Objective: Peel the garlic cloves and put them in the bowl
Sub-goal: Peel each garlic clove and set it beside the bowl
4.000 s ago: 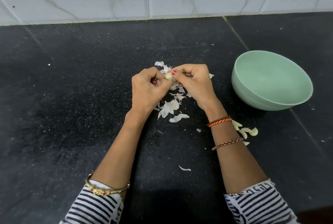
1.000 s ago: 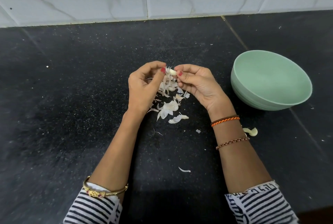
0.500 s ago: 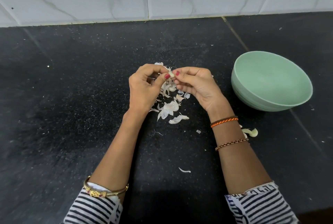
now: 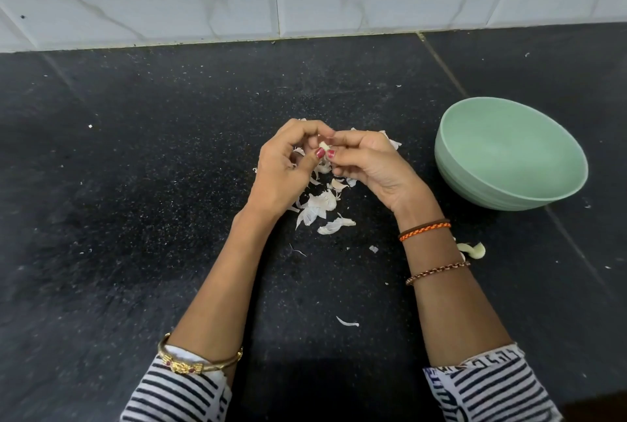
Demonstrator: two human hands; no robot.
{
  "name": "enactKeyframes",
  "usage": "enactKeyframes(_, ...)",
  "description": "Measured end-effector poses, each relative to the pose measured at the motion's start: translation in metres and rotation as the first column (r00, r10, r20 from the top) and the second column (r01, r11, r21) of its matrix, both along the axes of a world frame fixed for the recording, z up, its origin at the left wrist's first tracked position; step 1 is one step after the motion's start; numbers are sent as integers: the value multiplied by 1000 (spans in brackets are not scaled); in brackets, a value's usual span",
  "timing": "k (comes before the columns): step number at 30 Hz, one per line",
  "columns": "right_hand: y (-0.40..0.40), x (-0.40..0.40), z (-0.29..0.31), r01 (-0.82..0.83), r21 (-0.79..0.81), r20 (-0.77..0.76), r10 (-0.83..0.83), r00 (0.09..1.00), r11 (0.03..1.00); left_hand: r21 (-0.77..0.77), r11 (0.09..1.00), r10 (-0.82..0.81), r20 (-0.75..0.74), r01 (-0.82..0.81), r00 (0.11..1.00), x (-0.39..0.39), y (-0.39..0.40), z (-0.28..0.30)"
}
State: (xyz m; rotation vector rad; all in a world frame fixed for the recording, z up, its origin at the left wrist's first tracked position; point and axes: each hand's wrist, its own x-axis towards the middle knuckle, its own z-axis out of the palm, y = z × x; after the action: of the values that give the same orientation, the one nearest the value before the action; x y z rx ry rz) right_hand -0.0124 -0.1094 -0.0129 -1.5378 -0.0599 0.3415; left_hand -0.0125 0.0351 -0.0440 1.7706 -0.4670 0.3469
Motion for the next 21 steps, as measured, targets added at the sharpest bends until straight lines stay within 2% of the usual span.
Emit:
enactKeyframes(4, 2, 0, 1, -4, 27, -12, 4, 1000, 1000, -59, 998, -7, -65, 3, 998, -1, -2, 1)
enactKeyframes(9, 7, 2, 4, 177, 278, -111, -152, 982, 944, -161, 987, 19, -43, -25, 999, 0, -3, 0)
enactKeyframes(16, 9, 1, 1, 321, 247, -45, -320, 946, 915, -157, 984, 75, -92, -89, 993, 0, -1, -1)
enactKeyframes(21, 11, 0, -1, 296, 151, 88, -311, 946, 943, -100, 988, 108, -104, -119, 989, 1, -1, -2)
